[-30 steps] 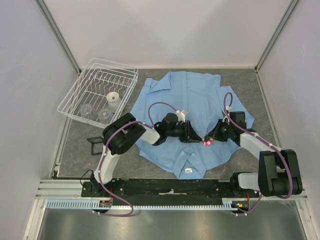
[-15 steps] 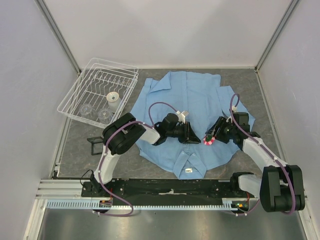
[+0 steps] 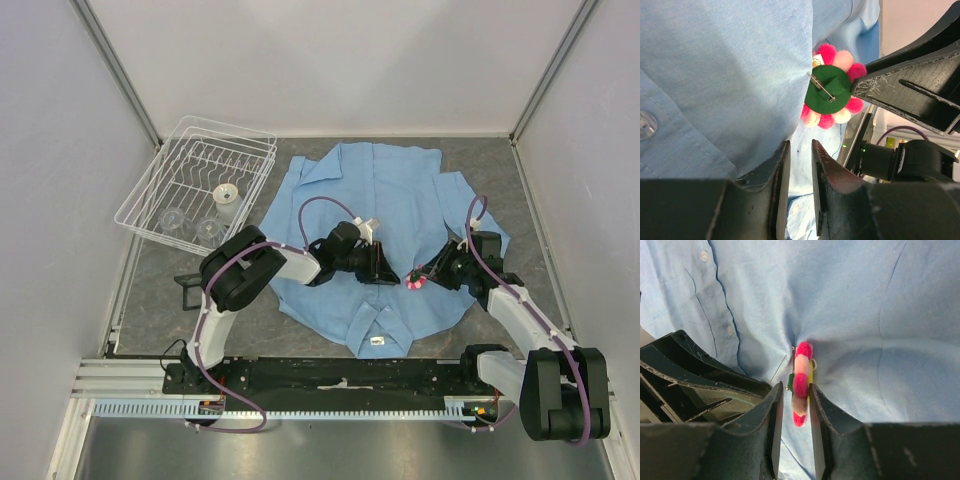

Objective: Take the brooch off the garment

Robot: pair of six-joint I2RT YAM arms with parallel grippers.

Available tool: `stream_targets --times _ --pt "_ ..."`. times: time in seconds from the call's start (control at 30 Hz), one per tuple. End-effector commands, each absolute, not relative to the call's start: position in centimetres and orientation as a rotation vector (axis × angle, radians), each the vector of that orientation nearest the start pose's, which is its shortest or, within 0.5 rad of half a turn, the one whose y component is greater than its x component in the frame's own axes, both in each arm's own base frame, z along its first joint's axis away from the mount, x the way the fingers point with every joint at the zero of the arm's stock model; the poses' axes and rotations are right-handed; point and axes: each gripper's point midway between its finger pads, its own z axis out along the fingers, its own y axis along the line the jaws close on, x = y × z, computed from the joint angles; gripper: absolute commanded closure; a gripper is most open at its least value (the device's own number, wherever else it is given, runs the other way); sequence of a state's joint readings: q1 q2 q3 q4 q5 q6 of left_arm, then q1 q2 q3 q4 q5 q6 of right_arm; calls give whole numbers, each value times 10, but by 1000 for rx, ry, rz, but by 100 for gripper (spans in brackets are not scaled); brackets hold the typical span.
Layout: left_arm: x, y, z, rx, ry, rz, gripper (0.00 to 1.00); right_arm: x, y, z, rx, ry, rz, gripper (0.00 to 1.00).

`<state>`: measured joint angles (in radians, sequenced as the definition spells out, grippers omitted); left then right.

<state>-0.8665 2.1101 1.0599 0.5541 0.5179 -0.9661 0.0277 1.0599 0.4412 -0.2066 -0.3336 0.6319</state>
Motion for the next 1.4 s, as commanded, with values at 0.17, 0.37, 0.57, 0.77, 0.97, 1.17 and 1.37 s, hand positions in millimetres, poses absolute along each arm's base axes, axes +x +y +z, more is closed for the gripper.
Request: stream_targets --times 0.17,0.37,0.57,0.77,0.97,1.17,1.37 --pt "249 -459 50 360 2366 -1421 70 268 97 78 515 2361 773 70" --pt "250 -437 78 301 2241 -1384 67 288 128 99 517 2291 1044 59" --pt "235 -422 87 338 2200 -1395 47 312 150 113 460 2226 1158 45" --pt "235 -449 98 449 2192 -1510 41 344 167 120 367 2205 1204 40" --pt "241 -473 109 502 2165 -1610 57 345 115 107 356 2330 727 36" --pt "248 -482 97 471 2219 -1623 63 301 71 85 441 2403 563 30" --pt "265 -478 70 427 2278 -1609 66 279 81 70 418 2426 650 32"
